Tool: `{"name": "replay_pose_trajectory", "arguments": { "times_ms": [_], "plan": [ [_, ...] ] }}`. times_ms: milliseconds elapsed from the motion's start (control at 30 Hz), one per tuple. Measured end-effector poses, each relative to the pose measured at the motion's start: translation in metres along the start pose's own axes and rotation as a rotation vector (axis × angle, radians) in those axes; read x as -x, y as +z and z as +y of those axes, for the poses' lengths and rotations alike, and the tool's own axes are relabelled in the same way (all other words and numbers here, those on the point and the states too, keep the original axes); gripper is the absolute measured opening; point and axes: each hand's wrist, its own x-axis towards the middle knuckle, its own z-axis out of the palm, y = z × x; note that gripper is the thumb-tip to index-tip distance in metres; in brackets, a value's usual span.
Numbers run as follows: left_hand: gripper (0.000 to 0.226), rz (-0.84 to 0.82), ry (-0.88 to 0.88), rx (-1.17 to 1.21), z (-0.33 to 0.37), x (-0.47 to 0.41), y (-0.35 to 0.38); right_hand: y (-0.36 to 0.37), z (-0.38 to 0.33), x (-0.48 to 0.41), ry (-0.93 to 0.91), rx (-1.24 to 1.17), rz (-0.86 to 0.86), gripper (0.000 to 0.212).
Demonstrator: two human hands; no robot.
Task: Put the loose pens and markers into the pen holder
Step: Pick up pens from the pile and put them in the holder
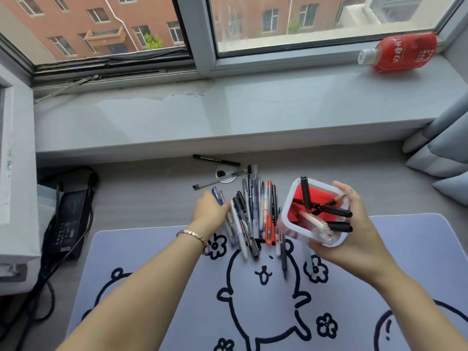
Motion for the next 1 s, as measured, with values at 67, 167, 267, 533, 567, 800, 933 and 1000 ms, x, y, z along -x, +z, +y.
{"name": "replay_pose_trajectory", "arguments": {
  "times_ms": [67, 167, 267, 533, 567, 800, 933, 1000],
  "plan": [
    [0.035, 0.036, 0.031, -0.043, 0.001, -0.009, 0.005, 0.004, 0.002, 0.001, 0.016, -0.006, -0.027, 0.095],
    [0.045, 0.001, 0.017, -0.059, 0.004, -0.016, 0.003, 0.012, 0.004, 0.004, 0.034, 0.008, -0.058, 0.094],
    [0.042, -0.036, -0.011, -0.079, -0.001, -0.012, 0.004, 0.021, 0.003, 0.008, 0.026, 0.039, -0.063, 0.092],
    [0.023, 0.057, 0.073, 0.186, -0.008, 0.022, -0.026, 0.02, -0.005, 0.017, 0.056, 0.026, -0.044, 0.096],
    [0.017, 0.132, 0.115, 0.346, -0.004, 0.031, -0.037, 0.02, -0.007, 0.018, 0.056, 0.028, -0.042, 0.097],
    [0.02, 0.289, 0.715, 0.968, 0.034, 0.145, -0.07, 0.04, -0.029, 0.023, -0.056, 0.027, -0.11, 0.093],
    [0.064, 0.178, 0.756, 0.641, 0.02, 0.162, -0.03, 0.044, -0.038, 0.026, -0.091, 0.004, -0.086, 0.091],
    [0.092, 0.275, 0.777, 0.561, 0.013, 0.16, -0.018, 0.042, -0.038, 0.028, -0.115, 0.035, -0.09, 0.094]
  ]
}}
